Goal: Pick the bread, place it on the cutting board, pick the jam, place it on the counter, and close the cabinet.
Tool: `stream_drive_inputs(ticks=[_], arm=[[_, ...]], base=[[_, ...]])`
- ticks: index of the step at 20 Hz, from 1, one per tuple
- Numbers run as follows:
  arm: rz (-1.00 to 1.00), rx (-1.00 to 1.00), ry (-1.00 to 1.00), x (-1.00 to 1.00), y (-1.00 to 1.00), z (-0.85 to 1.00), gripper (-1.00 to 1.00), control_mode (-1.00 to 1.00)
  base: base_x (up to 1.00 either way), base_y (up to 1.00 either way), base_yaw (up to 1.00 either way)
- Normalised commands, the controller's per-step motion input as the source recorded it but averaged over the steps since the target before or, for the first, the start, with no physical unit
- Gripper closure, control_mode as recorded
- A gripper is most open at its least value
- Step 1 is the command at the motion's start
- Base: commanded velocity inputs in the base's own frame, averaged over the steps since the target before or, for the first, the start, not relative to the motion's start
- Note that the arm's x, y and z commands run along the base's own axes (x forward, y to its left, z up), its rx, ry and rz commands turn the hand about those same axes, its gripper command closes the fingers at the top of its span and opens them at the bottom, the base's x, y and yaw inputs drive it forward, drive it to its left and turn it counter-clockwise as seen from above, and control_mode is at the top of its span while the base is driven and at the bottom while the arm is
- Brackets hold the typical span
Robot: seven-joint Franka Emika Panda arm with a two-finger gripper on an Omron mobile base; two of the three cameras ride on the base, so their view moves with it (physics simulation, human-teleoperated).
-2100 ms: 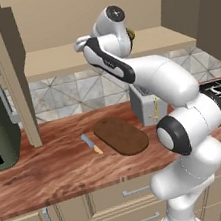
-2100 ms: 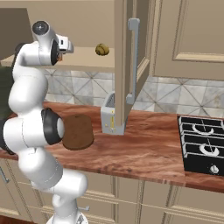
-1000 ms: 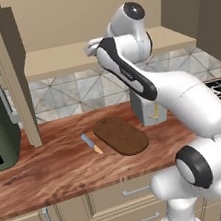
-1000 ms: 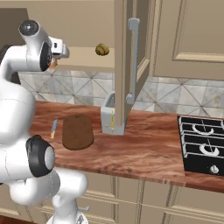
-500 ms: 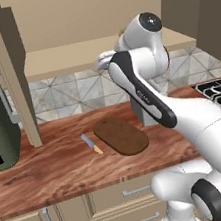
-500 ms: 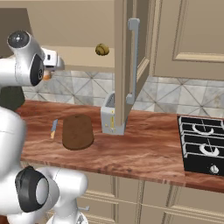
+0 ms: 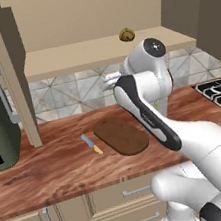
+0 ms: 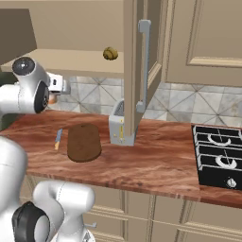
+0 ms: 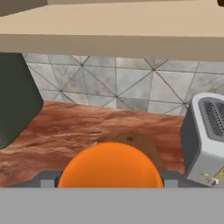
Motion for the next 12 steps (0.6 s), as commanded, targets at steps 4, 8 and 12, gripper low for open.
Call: stream_drive_inputs(ticks=[4, 8, 12], arm=[[0.00, 0.00, 0.00, 0.00, 0.24, -0.83, 1.00, -1.00], [0.00, 0.00, 0.04, 0.24, 0.49, -0.88, 1.00, -1.00], [0.00, 0.00, 0.11, 0.49, 0.62, -0.84, 1.00, -1.00]], base=[[0.00, 0.00, 0.00], [0.00, 0.00, 0.00], [0.00, 0.00, 0.00]])
